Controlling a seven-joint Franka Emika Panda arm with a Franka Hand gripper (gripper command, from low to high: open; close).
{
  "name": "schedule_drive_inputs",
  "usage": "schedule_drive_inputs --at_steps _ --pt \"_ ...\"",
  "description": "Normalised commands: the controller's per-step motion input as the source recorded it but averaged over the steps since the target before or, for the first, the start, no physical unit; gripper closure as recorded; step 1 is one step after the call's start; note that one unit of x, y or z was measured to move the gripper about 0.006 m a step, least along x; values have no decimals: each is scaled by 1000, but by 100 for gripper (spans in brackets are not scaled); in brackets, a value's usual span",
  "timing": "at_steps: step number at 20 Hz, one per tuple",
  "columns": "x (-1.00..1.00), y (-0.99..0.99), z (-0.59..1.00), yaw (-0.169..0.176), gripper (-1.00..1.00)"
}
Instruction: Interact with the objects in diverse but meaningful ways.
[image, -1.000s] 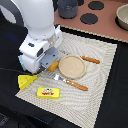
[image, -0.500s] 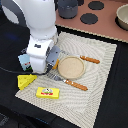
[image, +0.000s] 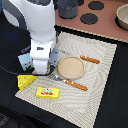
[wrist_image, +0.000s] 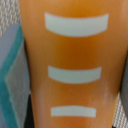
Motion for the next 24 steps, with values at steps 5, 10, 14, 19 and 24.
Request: schedule_drive_inputs --at_steps 5,10,14,19,24 --pt "-509 144 520 0 100" --pt "-570 181 401 0 100" --pt "-201 118 424 0 100" --pt "183 33 578 0 100" --pt "395 41 555 -9 100"
